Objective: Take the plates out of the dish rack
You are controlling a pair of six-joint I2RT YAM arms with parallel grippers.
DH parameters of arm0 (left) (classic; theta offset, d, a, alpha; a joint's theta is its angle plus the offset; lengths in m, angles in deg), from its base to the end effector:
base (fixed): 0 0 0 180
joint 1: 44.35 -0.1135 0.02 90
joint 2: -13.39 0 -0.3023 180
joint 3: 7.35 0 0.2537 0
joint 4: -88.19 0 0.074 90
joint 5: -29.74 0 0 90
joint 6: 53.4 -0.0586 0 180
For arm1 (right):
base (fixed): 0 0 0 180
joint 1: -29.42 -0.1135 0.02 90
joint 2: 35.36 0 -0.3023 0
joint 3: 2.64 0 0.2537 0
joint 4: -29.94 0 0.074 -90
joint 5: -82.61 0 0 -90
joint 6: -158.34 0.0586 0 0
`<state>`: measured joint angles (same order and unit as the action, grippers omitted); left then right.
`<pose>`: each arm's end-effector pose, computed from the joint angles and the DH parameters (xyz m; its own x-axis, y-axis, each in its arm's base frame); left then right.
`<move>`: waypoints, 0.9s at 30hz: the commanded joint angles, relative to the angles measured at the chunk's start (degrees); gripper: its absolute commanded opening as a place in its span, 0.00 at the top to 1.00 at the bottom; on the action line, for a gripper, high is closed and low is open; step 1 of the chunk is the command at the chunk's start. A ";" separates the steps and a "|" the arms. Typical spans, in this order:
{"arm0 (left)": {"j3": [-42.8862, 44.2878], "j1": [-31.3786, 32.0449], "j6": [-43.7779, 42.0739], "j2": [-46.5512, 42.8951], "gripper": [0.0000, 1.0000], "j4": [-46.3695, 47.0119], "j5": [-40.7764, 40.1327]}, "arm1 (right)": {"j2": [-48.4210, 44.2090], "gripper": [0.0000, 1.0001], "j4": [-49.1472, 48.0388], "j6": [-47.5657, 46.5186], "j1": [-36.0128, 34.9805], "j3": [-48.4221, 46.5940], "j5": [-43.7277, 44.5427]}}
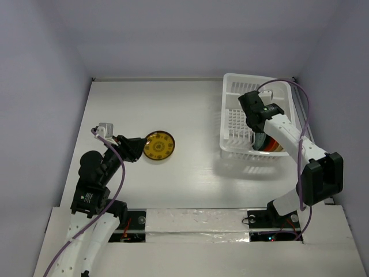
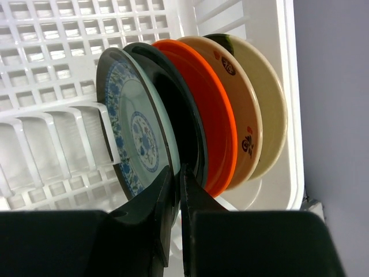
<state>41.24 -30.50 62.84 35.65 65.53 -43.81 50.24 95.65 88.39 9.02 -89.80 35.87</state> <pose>0.0907 -0.0395 0.3489 -0.1671 -0.3955 -0.9031 0.4795 0.7678 -0.4250 0.2964 0.0674 0.3168 -0.7834 -0.0250 -0.6210 0.3138 0.8466 -0.4299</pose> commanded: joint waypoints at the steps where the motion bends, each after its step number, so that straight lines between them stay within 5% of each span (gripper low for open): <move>1: 0.24 0.66 -0.05 -0.73 0.72 2.47 0.52 | 0.79 1.00 3.24 0.60 -2.44 -4.92 6.74; 20: 0.24 0.66 0.13 -0.64 0.72 2.47 0.25 | -2.63 1.00 11.17 3.59 -10.53 -19.42 14.75; 23: 0.24 0.66 0.13 -0.55 0.72 2.47 0.16 | -6.58 1.00 4.16 2.10 -13.69 -18.73 10.36; 27: 0.24 0.66 0.13 -0.46 0.72 2.38 0.08 | -10.37 1.00 -13.41 1.47 -18.26 -11.71 -10.31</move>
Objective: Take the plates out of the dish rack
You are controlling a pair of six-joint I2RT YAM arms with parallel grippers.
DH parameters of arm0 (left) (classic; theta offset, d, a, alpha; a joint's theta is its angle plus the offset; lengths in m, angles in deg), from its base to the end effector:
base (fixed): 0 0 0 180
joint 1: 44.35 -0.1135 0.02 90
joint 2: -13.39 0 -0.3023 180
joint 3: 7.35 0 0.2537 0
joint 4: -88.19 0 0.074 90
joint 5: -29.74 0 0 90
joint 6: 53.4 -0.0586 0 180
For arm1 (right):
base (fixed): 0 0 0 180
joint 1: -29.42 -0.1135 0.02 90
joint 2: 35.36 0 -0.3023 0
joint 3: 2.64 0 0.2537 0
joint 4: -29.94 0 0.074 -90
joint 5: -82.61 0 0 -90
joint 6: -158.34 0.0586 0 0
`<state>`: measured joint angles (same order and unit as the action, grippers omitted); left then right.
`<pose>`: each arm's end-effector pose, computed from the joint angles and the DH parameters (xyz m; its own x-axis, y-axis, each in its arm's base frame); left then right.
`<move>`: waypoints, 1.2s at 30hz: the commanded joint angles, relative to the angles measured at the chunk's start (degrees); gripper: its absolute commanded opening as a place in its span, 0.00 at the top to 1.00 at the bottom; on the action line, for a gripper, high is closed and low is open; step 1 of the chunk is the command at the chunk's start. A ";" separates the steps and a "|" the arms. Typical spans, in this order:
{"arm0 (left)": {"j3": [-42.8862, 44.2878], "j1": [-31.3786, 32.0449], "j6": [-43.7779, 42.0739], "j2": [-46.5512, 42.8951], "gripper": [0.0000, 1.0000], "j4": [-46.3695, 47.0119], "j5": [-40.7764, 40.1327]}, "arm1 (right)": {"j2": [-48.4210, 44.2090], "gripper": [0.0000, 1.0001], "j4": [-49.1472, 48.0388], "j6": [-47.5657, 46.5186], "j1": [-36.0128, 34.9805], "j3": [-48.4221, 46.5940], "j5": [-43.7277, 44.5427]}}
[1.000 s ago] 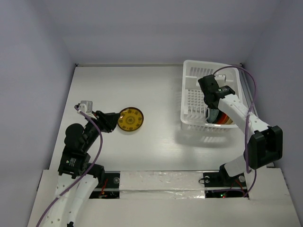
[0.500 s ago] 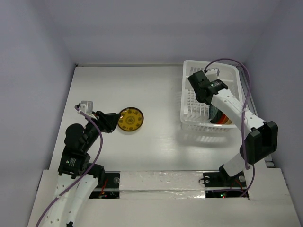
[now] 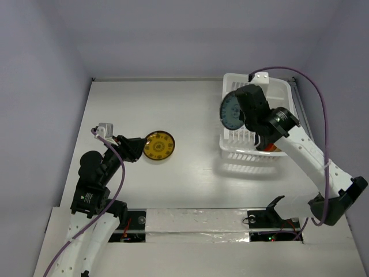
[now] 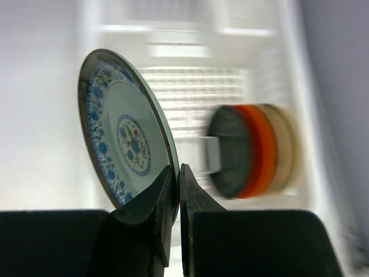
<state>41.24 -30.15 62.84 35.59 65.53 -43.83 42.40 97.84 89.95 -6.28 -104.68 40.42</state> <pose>0.0903 -0.0399 0.3490 -0.1684 -0.3948 -0.9032 0.4844 0.7649 -0.4247 0.2440 0.1218 0.4350 -0.5048 -0.0581 -0.8613 0.2469 0.9463 -0.2086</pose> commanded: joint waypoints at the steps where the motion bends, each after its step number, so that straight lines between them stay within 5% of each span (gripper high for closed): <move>1: 0.24 0.31 0.13 -0.31 0.72 2.38 0.01 | -2.52 1.00 -19.63 1.75 -3.93 4.76 -19.03; 5: 0.41 0.31 0.04 -0.14 0.72 1.94 -0.86 | 5.87 1.00 -35.82 7.13 -9.10 7.42 -33.29; 13: 0.50 0.31 0.13 -0.57 0.72 1.59 -1.84 | 23.91 1.00 -42.96 13.80 -13.08 -0.14 -39.62; 22: 0.42 0.31 0.21 -0.49 0.72 1.77 -1.40 | 32.10 0.99 -50.08 20.05 -14.22 3.01 -44.74; 34: 0.33 0.31 0.21 -0.40 0.72 2.03 -0.96 | 32.99 0.80 -50.79 21.02 -14.22 9.51 -43.77; 36: 0.24 0.31 0.13 -0.40 0.72 2.12 -0.87 | 32.64 0.65 -50.44 21.02 -14.22 10.13 -43.60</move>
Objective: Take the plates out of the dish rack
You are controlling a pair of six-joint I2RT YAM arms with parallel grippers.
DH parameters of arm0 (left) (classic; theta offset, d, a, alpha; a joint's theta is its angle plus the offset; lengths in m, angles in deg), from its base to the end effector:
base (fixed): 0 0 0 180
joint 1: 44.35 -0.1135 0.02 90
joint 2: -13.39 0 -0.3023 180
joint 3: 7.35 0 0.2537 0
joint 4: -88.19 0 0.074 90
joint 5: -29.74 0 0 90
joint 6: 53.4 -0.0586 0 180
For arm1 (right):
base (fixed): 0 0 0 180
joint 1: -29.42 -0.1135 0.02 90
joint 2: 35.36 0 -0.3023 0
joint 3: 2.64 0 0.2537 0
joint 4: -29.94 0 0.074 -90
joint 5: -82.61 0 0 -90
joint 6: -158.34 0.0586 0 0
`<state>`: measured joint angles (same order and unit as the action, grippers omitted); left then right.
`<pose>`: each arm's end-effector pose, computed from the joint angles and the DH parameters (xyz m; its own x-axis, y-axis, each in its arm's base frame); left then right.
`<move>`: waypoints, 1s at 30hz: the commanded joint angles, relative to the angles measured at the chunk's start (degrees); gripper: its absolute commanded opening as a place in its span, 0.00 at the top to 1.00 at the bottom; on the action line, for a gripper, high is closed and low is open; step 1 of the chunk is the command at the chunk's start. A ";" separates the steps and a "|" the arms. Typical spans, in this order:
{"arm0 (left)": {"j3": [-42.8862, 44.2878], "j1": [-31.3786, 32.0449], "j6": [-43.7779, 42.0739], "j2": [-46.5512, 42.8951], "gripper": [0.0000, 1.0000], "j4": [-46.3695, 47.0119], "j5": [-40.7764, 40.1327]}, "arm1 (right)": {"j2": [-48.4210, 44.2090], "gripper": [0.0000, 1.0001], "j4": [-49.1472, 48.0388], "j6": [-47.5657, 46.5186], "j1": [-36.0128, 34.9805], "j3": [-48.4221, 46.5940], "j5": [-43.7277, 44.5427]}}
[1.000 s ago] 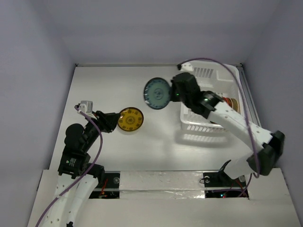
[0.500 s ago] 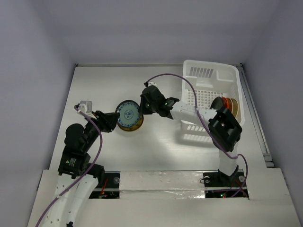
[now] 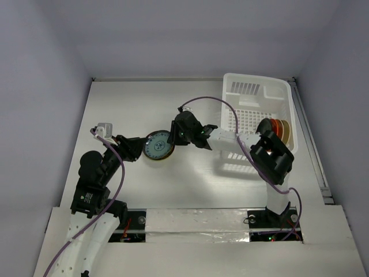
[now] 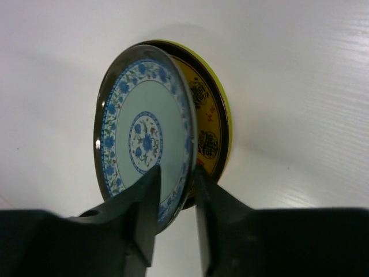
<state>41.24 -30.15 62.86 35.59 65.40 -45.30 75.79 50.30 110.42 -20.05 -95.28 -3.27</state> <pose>0.0910 -0.0386 0.3487 -0.1608 -0.4002 -0.9022 0.4635 0.7764 -0.4270 0.3104 0.3566 0.2318 -0.7864 0.1089 -0.6081 -0.2624 0.8323 0.4883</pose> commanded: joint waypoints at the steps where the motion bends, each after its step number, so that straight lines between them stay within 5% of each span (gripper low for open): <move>1: 0.33 0.31 0.11 -0.40 0.72 2.33 0.51 | -1.02 0.60 -2.72 0.11 -0.45 0.91 0.36; 4: 0.24 0.31 0.11 -0.49 0.72 2.33 0.68 | -3.13 0.37 0.07 -1.38 -0.45 0.65 2.28; 10: 0.24 0.31 0.19 -0.57 0.72 2.34 0.77 | -10.94 0.30 6.41 -3.76 -1.06 1.17 13.16; 12: 0.24 0.31 0.11 -0.75 0.72 2.33 0.86 | -16.46 0.50 9.31 -4.90 -1.06 3.01 17.57; 13: 0.24 0.31 0.11 -0.84 0.72 2.25 0.86 | -18.50 0.64 11.06 -5.17 -1.06 3.63 23.68; 14: 0.24 0.31 0.19 -1.01 0.72 2.33 0.95 | -20.60 0.92 14.82 -5.17 -1.06 4.24 26.87; 15: 0.24 0.31 0.19 -1.10 0.72 2.42 0.95 | -22.71 1.00 16.94 -5.08 -1.06 4.86 29.52; 17: 0.15 0.31 0.11 -1.36 0.75 2.60 1.38 | -29.39 1.00 23.51 -4.56 2.00 7.06 35.59; 20: 0.33 0.31 0.11 -2.07 0.99 2.34 0.78 | -37.92 1.00 30.04 -5.16 8.67 10.48 38.60; 23: 0.33 0.31 0.11 -2.60 1.00 1.98 0.33 | -44.33 1.00 33.04 -8.06 17.35 13.90 37.72; 25: 0.33 0.91 0.28 -2.86 1.00 2.07 0.33 | -45.84 0.97 34.89 -9.03 21.15 14.62 37.98; 28: 0.41 1.45 0.28 -3.21 0.91 1.90 0.16 | -46.12 0.65 37.18 -12.19 26.43 14.97 37.55; 30: 0.42 2.06 0.28 -3.30 0.86 1.90 0.07 | -45.50 0.59 35.60 -14.30 30.55 15.58 35.88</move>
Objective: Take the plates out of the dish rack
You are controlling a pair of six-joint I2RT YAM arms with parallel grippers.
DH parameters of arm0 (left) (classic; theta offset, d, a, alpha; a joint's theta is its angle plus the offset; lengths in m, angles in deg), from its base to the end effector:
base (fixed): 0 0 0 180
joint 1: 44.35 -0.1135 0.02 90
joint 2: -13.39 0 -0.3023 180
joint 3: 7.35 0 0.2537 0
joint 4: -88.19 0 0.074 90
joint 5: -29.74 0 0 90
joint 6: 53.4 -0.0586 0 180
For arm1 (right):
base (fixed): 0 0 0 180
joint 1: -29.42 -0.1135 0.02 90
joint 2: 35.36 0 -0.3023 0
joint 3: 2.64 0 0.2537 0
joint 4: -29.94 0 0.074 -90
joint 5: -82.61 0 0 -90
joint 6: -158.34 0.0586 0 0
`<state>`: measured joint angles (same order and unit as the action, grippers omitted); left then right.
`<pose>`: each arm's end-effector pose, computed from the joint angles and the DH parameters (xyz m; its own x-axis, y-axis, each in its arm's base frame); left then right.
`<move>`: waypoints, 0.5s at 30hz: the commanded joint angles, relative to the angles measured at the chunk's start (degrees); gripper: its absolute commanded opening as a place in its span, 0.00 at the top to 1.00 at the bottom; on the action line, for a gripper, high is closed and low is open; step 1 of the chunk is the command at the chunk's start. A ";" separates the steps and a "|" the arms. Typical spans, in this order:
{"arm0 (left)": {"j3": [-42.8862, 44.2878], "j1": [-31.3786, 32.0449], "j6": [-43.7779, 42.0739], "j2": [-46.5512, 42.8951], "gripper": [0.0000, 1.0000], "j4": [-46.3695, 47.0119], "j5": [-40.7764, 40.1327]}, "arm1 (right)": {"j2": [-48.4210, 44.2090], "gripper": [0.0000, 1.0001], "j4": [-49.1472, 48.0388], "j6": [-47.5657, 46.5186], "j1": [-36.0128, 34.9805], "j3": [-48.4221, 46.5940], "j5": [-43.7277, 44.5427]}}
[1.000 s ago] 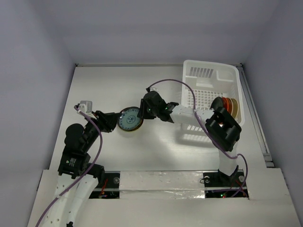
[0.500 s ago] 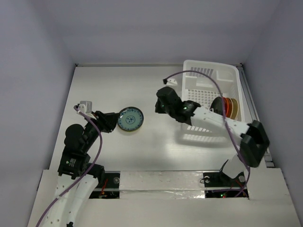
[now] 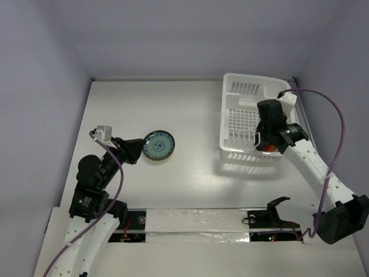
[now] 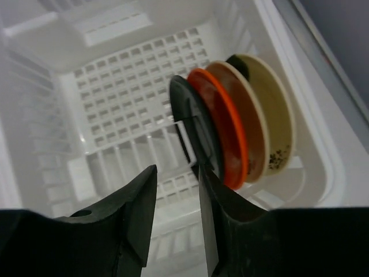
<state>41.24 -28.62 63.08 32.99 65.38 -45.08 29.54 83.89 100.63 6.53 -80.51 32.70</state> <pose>0.0795 -0.0383 0.3519 -0.1356 -0.4089 -0.9025 0.5047 0.7553 -0.4181 0.2254 0.0542 0.3663 -0.4304 0.2619 -0.8638 0.4498 0.8919 0.0463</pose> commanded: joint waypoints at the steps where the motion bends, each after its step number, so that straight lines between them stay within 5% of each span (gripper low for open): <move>1: 0.42 1.06 -0.02 -0.70 0.84 1.92 -0.24 | 1.53 0.58 1.57 -6.00 6.17 0.99 -1.93; 15: 0.59 3.17 0.24 -2.72 0.81 1.48 -1.21 | 9.01 0.66 -0.89 -10.41 10.68 0.55 -6.69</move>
<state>41.24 -25.78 63.12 31.08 65.18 -45.78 38.18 84.33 92.17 16.73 -79.11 27.28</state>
